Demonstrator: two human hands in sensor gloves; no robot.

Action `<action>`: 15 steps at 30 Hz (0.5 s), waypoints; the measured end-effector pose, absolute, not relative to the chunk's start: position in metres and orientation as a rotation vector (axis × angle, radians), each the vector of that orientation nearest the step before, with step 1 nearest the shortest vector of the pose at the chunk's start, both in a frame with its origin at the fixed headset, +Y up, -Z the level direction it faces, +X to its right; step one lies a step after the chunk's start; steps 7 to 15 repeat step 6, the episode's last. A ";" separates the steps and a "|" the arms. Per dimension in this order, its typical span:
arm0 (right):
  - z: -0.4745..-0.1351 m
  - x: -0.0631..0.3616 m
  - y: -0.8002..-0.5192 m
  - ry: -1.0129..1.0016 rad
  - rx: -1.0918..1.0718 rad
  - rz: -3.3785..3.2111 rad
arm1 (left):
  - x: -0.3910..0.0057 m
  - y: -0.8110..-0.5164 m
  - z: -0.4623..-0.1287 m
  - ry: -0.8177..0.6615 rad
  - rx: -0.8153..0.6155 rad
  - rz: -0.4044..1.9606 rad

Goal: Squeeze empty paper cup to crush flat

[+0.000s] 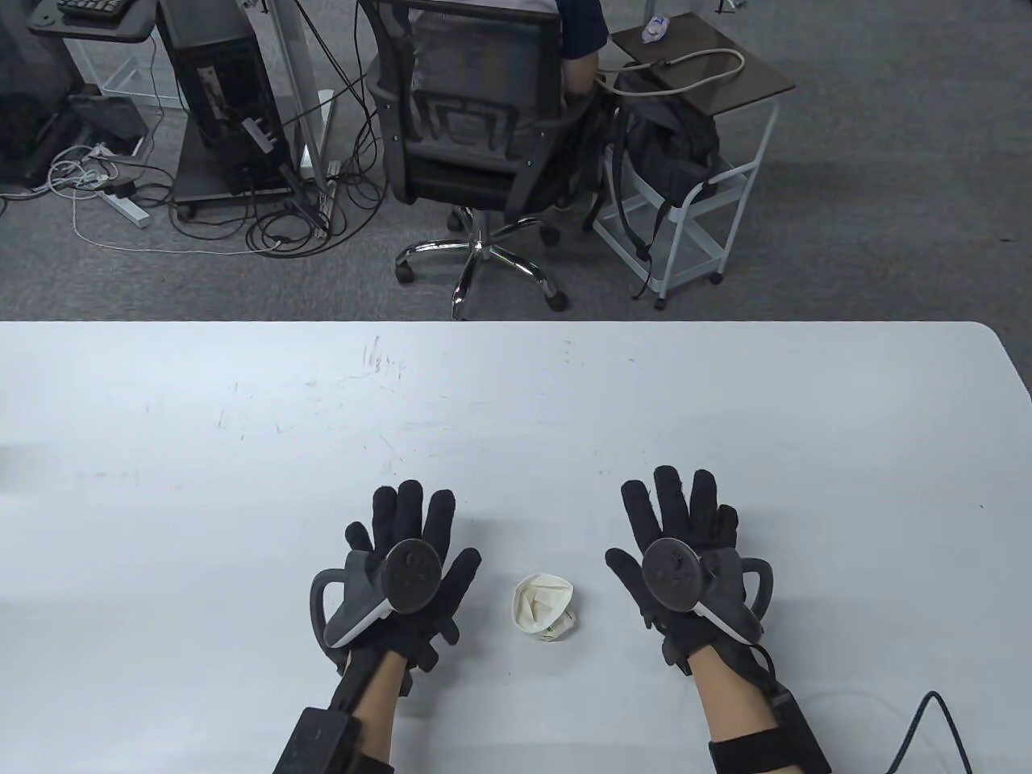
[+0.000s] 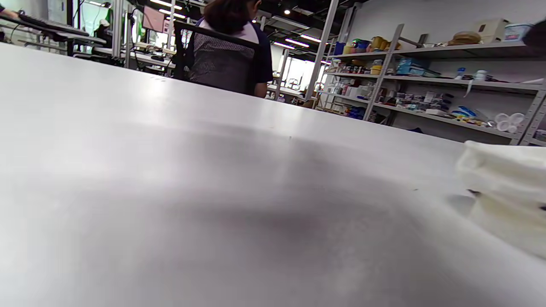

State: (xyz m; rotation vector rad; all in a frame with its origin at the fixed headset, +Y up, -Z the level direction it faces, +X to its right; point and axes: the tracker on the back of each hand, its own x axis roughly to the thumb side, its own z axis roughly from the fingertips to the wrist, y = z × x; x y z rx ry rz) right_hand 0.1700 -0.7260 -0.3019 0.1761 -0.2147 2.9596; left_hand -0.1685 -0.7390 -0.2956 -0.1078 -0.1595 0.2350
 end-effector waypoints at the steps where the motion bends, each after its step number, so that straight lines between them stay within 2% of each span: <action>1: -0.303 0.172 -0.727 -0.205 0.158 2.956 | -0.171 -0.741 -0.297 -0.149 -0.114 0.242; 6: -0.309 0.177 -0.737 -0.139 0.104 2.962 | -0.178 -0.749 -0.302 -0.115 -0.152 0.223; 15: -0.309 0.177 -0.737 -0.139 0.104 2.962 | -0.178 -0.749 -0.302 -0.115 -0.152 0.223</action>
